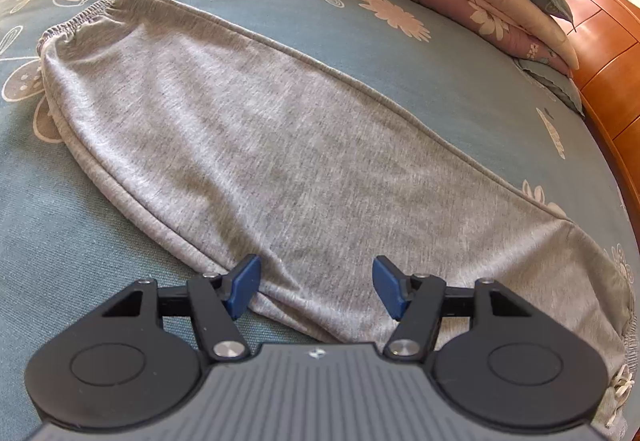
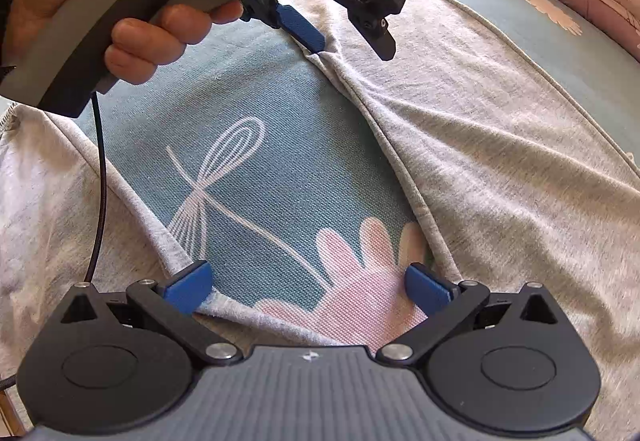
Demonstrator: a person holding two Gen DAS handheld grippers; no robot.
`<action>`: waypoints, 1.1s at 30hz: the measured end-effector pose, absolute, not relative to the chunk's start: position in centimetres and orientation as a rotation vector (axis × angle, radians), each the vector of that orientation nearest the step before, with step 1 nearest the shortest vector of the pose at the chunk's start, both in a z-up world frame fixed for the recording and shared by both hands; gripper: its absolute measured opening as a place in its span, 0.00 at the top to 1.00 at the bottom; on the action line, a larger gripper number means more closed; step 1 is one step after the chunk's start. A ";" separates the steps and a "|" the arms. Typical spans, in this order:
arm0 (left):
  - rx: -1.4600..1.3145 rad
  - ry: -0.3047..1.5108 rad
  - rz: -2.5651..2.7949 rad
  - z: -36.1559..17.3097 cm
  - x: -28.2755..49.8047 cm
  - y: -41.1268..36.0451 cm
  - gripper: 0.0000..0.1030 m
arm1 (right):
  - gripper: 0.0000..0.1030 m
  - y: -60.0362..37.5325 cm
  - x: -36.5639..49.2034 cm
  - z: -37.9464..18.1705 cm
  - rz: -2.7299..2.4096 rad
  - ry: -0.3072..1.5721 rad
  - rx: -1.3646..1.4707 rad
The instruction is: Fold clothes
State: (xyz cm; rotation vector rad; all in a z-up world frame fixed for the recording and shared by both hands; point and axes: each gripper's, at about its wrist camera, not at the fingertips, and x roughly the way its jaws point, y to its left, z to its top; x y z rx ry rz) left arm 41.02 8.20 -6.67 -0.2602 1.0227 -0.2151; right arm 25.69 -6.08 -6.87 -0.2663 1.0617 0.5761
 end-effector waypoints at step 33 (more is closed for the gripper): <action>-0.153 1.014 -0.205 -4.1 36.5 5.7 0.39 | 0.14 -28.5 43.9 -4.4 0.154 1.007 -0.158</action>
